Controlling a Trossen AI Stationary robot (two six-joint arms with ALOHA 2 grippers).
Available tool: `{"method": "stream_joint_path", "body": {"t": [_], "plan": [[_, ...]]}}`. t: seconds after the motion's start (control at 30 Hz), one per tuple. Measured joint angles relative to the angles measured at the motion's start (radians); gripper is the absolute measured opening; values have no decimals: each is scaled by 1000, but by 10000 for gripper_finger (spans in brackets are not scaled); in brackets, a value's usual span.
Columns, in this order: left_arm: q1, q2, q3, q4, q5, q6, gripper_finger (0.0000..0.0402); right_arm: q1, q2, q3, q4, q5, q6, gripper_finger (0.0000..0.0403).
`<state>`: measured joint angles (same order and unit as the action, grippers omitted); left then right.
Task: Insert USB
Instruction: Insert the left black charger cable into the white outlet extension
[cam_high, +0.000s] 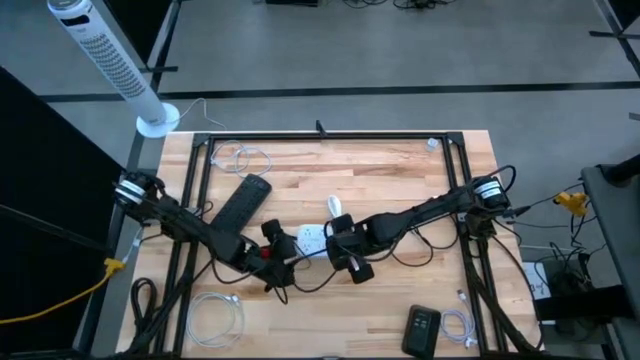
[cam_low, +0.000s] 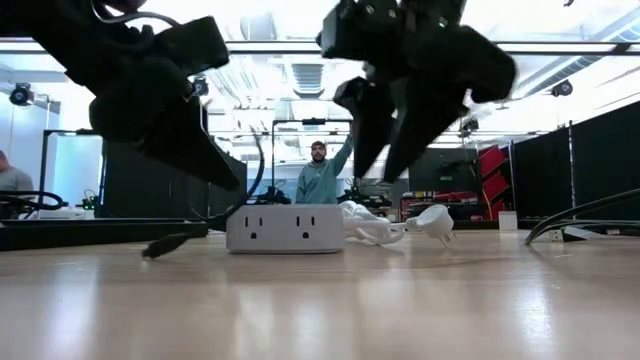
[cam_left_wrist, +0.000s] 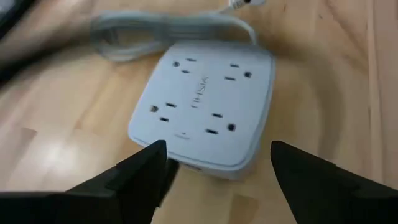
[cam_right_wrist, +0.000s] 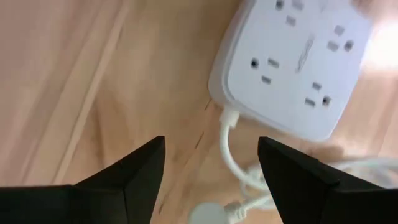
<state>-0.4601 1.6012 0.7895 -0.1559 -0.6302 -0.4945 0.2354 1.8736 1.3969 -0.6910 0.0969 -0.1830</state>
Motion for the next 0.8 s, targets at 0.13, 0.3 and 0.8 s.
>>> {"method": "stream_joint_path", "body": {"t": [0.13, 0.3, 0.8], "plan": [[-4, 19, 0, 82, 220, -4, 277, -3, 0, 1, 74, -23, 56, 249], [-5, 30, 0, 155, 466, -21, 276, -4, 0, 1, 101, -100, 98, 254], [-116, -18, -6, 205, 643, 51, 276, 8, 0, -1, 105, -236, 251, 230]]}}
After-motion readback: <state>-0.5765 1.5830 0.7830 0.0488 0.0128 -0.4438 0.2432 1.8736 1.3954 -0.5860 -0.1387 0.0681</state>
